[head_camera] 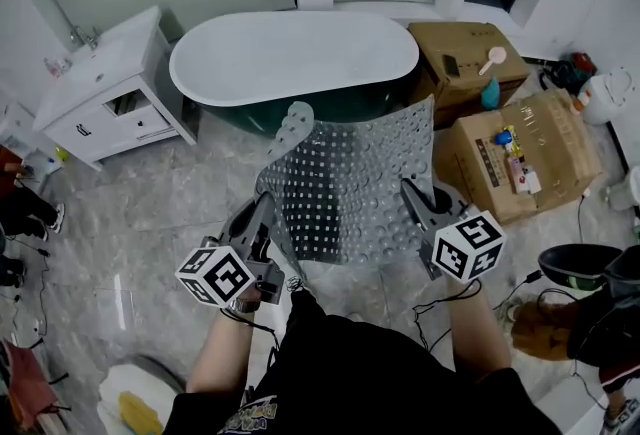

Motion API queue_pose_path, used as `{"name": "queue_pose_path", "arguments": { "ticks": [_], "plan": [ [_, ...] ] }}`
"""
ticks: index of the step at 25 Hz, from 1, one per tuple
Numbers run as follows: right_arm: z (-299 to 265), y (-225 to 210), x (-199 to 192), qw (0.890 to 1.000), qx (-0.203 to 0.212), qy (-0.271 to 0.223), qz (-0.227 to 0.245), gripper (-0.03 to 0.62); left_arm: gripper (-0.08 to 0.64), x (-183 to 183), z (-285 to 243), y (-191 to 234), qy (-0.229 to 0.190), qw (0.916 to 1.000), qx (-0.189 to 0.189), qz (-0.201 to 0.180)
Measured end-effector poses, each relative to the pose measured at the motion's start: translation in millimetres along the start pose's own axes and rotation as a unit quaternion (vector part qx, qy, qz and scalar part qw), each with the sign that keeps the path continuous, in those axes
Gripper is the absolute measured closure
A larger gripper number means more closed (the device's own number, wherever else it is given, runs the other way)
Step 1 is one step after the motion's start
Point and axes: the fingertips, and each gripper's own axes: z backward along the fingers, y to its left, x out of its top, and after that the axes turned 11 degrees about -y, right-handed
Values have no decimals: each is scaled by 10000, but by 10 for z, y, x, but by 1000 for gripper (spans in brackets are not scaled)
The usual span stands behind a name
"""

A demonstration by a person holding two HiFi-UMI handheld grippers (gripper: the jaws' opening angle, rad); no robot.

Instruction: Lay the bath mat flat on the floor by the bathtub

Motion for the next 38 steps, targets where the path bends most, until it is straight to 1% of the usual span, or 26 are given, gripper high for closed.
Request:
{"name": "queue_pose_path", "arguments": {
  "ticks": [11,14,17,23,30,34,38],
  "plan": [
    [-1254,-65,37,9998,-153,71,-61,563,531,531,-631,998,22,10000,20,17],
    [-1554,-70,2,9998,-175,100,-85,561,531,662,-761,1219,65,10000,53,-9],
    [-1869,-55,-18,9996,-205,154,-91,561,531,829,-883,1475,21,10000,48,-17],
    [-2454,47,-48,9995,-188,210,-161,563,531,1144,-1017,1948,40,9998,176,-95],
    [-2940,205,-80,9998,-84,119,-106,562,531,1409,-1050,2392,-55,9993,219,-281],
    [-3083,253,-99,9999,-48,116,-78,561,531,1477,-1023,2524,-36,9990,289,-348],
    [-3169,221,-106,9999,-4,130,-13,561,531,1530,-1049,2586,-144,9986,324,-386]
  ]
}}
